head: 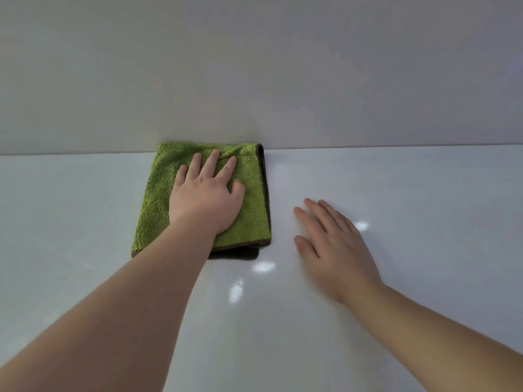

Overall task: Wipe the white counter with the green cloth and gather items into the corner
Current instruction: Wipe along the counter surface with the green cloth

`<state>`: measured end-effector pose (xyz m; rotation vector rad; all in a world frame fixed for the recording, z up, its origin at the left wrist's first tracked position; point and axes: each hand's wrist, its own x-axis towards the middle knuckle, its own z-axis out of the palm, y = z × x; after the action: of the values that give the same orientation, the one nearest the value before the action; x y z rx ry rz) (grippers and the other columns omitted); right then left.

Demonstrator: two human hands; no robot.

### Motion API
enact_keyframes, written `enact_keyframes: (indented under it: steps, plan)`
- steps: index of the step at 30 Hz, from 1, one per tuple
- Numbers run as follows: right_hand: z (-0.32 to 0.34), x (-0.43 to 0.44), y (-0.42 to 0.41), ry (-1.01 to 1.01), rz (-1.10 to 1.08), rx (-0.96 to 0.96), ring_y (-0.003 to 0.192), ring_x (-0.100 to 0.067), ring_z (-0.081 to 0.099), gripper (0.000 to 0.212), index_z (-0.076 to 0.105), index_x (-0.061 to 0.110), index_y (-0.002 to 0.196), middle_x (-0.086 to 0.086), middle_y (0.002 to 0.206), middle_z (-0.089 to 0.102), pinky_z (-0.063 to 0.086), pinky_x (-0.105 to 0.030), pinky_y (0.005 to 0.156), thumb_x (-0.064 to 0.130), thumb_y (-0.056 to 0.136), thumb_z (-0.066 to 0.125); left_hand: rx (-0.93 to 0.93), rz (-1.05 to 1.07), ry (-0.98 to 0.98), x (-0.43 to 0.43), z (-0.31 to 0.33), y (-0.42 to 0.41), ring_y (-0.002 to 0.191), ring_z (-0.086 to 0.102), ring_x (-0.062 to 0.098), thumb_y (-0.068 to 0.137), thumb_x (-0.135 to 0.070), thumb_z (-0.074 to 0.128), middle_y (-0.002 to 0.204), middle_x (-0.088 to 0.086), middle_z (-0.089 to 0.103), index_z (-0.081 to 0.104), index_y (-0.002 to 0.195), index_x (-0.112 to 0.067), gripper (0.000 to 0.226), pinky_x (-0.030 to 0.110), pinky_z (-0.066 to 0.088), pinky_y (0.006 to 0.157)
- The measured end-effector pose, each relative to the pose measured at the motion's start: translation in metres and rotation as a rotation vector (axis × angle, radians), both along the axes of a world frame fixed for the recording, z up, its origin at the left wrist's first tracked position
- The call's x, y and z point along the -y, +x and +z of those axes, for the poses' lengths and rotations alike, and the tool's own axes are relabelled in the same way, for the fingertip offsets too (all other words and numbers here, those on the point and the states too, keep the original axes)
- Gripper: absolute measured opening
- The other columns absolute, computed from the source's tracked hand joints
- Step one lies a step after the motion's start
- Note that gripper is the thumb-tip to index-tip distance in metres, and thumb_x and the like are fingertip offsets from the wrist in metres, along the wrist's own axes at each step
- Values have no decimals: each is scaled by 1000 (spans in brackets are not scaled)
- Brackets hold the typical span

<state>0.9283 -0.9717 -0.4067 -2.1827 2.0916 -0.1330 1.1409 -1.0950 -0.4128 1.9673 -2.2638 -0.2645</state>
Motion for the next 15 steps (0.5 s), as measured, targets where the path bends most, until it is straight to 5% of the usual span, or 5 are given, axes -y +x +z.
enact_keyframes:
  steps: [15]
  plan:
    - [-9,-2,1,-58,37,-33,149,-16,7,52,23,30,152,4,163,13,6,-34,118,42,101,20,-48,60,-47,-177,-3,23,154,-5,15,90,-64,8,168,-14,4,11,155,-51,67,41,-5,124]
